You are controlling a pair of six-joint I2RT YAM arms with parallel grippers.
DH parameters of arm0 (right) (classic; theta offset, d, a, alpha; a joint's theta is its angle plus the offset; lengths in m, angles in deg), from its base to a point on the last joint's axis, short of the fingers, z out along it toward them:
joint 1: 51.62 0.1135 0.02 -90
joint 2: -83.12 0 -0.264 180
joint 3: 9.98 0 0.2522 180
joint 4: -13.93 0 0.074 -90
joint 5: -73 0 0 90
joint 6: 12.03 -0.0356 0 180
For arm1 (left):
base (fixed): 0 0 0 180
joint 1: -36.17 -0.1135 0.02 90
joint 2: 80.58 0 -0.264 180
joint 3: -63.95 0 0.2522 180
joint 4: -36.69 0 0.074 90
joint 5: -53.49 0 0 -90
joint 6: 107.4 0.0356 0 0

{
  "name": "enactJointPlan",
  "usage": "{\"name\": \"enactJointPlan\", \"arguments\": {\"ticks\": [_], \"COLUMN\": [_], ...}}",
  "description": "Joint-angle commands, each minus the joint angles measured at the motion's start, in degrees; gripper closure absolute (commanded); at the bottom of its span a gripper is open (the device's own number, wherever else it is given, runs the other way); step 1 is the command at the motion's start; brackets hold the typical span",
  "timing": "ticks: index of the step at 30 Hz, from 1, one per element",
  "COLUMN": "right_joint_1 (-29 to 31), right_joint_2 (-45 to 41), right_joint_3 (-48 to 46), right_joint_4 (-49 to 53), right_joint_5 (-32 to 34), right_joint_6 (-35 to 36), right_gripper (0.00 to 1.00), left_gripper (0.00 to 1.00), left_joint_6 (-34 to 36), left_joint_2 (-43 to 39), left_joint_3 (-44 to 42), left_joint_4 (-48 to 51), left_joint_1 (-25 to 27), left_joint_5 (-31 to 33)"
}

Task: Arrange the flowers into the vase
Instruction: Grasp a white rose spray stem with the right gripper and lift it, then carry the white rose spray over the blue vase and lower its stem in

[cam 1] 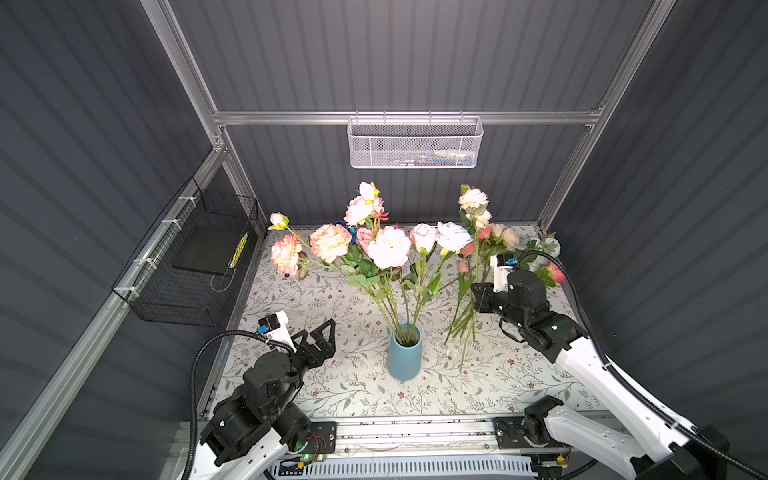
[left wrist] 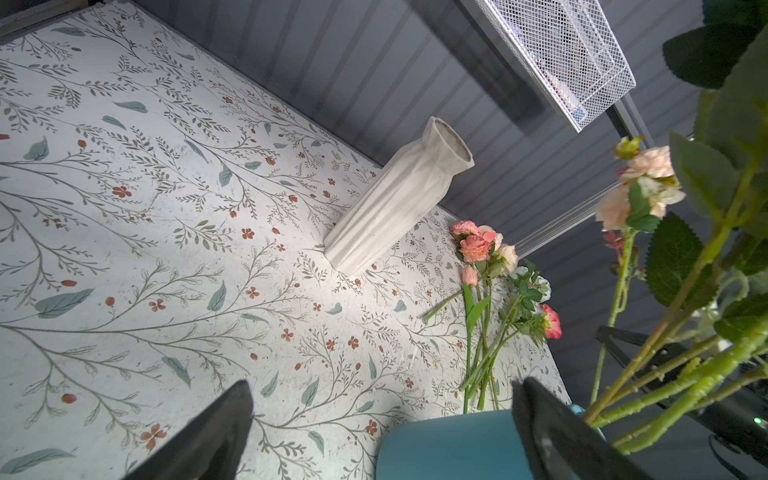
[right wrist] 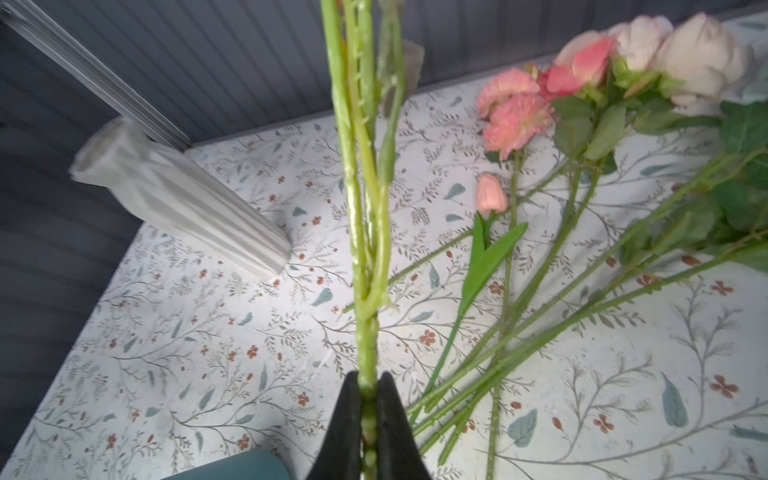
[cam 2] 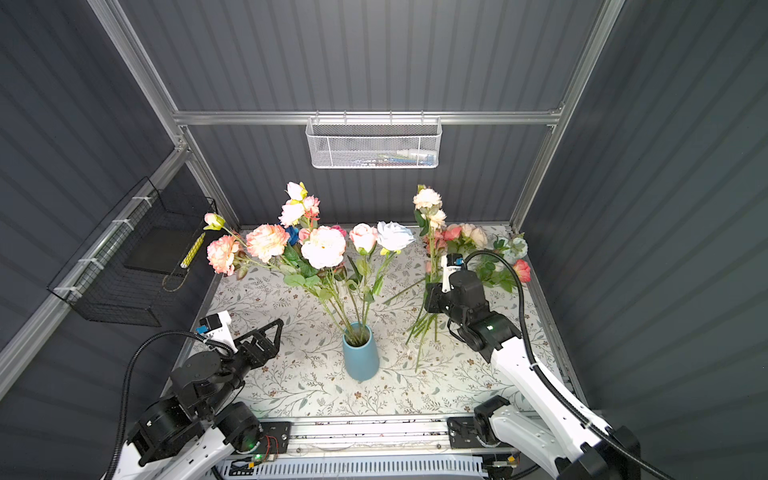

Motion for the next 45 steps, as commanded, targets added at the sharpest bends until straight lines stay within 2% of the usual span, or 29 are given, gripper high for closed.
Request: {"name": "enactJointPlan", "arguments": {"ticks": [1,9,19,24,29,37,45], "right_joint_1": [2.85,8.14,13.5,18.35,24.65,35.48,40.35], "right_joint_2": [-4.81,-14.6,-17.21,-13.1,-5.92,4.39,8.3], "right_joint_3": [-0.36,2.5,9.63,14.18,20.0,24.51,22.22], "right_joint_4": [-0.8,1.29,-0.83,-5.84,-11.18,-21.04,-27.15], "right_joint_5": [3.97,6.97,1.98,-0.13,0.54,9.97,16.17], "right_joint_6": [-0.21,0.86,3.08,5.53,9.76,22.44,29.03], "right_gripper": [1.0,1.0,1.0,1.0,1.0,1.0,1.0], "left_gripper": [0.0,0.0,0.0,0.0,0.0,0.0,0.0], "left_joint_6": [0.14,0.49,0.55,0.46,0.3,0.12,0.36], "left_joint_2": [-0.15,-0.24,0.24,0.61,0.64,0.18,-0.45], "left_joint_3": [1.48,1.96,1.78,1.58,1.46,1.44,1.56], "left_joint_4": [0.12,0.41,0.28,-0.05,0.07,0.39,1.02], "left_joint_1": [0.02,0.04,0.04,0.02,0.03,-0.02,0.03], "left_joint_5": [-0.04,-0.04,0.42,0.41,0.53,0.68,0.58]}}
